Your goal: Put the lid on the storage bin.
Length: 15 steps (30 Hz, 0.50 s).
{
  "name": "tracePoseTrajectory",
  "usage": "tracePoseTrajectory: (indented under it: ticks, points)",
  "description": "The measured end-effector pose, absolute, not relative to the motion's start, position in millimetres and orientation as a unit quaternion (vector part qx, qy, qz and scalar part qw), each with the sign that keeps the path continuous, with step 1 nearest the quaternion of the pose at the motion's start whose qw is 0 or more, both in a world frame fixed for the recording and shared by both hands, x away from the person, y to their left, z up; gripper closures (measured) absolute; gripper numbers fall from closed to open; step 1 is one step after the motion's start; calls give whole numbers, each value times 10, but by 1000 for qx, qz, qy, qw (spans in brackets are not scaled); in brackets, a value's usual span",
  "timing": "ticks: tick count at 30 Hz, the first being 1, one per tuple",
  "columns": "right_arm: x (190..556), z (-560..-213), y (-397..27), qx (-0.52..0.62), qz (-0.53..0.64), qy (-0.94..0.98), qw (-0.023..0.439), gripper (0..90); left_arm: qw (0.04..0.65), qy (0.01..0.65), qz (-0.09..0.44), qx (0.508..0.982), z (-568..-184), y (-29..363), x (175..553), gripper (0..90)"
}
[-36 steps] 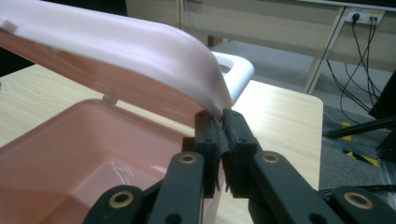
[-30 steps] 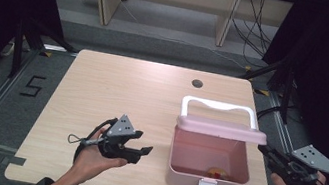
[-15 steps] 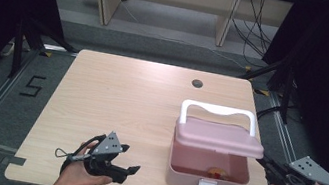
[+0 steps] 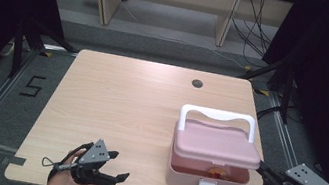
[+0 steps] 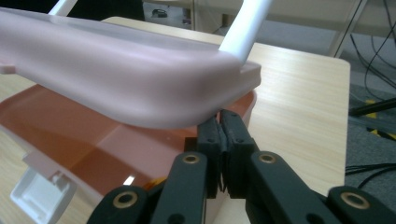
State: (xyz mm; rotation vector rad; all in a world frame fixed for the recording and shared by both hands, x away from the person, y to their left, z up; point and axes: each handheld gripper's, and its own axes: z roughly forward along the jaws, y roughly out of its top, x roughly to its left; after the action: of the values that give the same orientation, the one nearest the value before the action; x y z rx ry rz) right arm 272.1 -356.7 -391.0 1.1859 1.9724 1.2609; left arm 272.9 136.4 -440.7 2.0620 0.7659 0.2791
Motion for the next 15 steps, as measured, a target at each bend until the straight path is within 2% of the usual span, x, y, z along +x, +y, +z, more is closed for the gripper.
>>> tracePoseTrajectory:
  ticks: [15]
  points:
    - [2703, -4037, -3599, 445, 451, 738, 232, 877, 449, 329, 107, 824, -4516, 1470, 2677, 259]
